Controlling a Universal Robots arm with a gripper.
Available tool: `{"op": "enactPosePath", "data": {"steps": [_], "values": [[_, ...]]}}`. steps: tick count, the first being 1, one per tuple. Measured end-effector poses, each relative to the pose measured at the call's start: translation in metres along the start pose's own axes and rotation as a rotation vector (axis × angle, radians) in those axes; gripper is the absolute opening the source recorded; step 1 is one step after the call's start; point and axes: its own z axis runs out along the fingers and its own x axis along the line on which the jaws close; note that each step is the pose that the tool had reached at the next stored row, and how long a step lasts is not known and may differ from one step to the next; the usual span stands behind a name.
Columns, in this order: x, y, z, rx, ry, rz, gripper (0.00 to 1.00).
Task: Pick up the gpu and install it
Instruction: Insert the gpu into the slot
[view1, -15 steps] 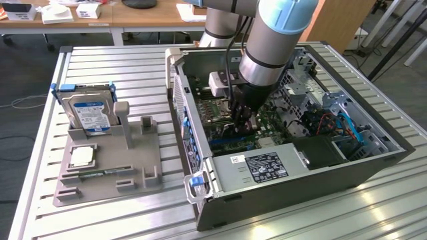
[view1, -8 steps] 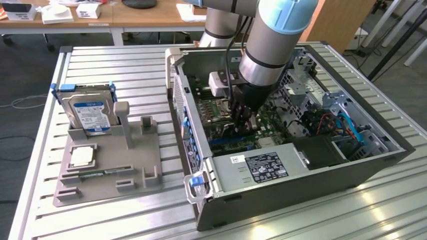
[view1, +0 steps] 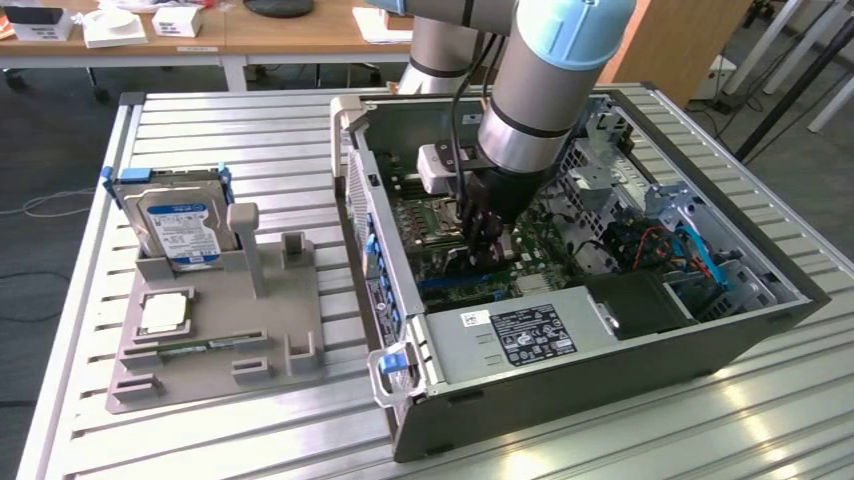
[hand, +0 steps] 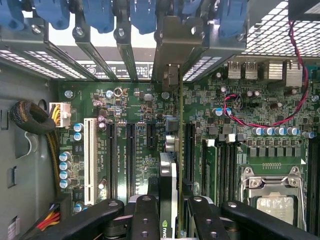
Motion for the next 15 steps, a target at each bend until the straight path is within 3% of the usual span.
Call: {"op": "enactPosePath", "data": {"steps": [15], "values": [[-0.0001, 0.0002, 0.0008, 0.0000, 0.0018, 0.000, 0.27]]}}
